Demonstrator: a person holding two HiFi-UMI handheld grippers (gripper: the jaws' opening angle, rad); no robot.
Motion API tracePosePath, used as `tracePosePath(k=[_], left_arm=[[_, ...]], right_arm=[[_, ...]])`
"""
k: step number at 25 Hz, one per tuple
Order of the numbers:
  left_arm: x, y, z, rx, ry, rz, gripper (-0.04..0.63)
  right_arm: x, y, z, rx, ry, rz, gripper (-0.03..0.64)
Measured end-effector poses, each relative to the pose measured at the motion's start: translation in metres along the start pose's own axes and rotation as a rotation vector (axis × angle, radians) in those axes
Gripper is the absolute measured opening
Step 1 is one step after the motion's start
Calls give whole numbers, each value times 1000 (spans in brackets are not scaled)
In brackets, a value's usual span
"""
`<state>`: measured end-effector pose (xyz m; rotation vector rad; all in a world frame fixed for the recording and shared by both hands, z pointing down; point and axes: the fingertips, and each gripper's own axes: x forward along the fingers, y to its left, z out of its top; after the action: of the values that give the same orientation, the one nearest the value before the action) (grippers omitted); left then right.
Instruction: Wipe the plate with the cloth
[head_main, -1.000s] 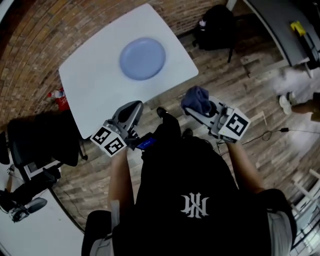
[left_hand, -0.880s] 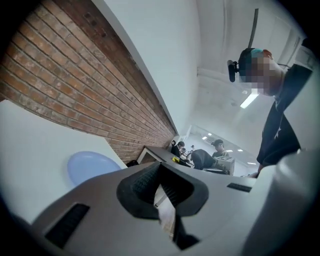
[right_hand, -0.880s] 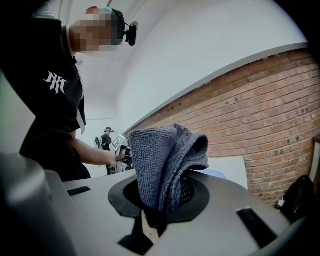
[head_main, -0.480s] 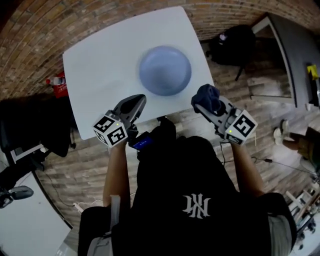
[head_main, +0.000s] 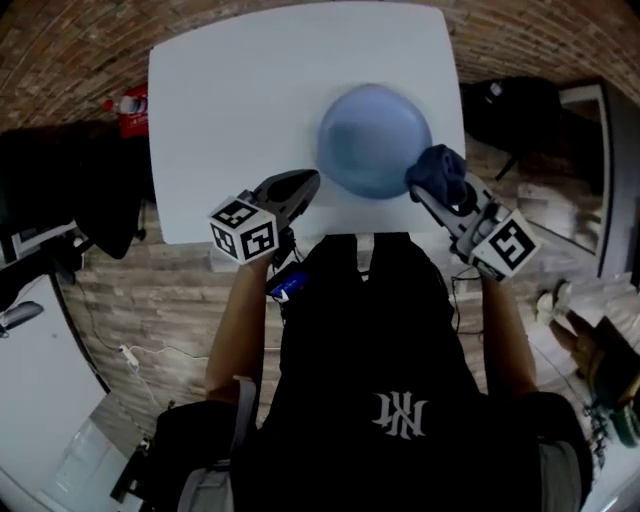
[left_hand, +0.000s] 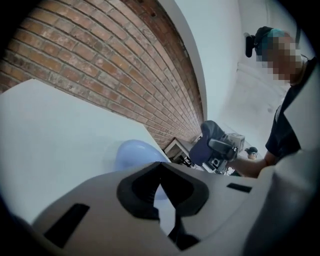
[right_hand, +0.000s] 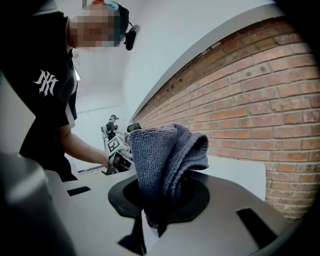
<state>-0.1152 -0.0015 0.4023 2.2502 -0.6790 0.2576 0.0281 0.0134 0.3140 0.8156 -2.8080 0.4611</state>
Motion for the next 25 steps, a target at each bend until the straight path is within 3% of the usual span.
tracePosePath(k=[5,10,15,21,25], left_arm=[[14,13,-6,-66,6,71,3],[19,39,-24,-177,22,153,9],[31,54,-44,-265,58,200,83],[36,66,-57,-347,77,269,107],[42,66,-62,-382,104,272,120]], right_arm=[[18,-20,-5,-46,49,71,72],[46,-43,-14,16,63,151,72],[70,-53,-18,6,83,218,72],[90,-60,-30,-8,120,272,72],[103,-61,-28,6,107,294,72]])
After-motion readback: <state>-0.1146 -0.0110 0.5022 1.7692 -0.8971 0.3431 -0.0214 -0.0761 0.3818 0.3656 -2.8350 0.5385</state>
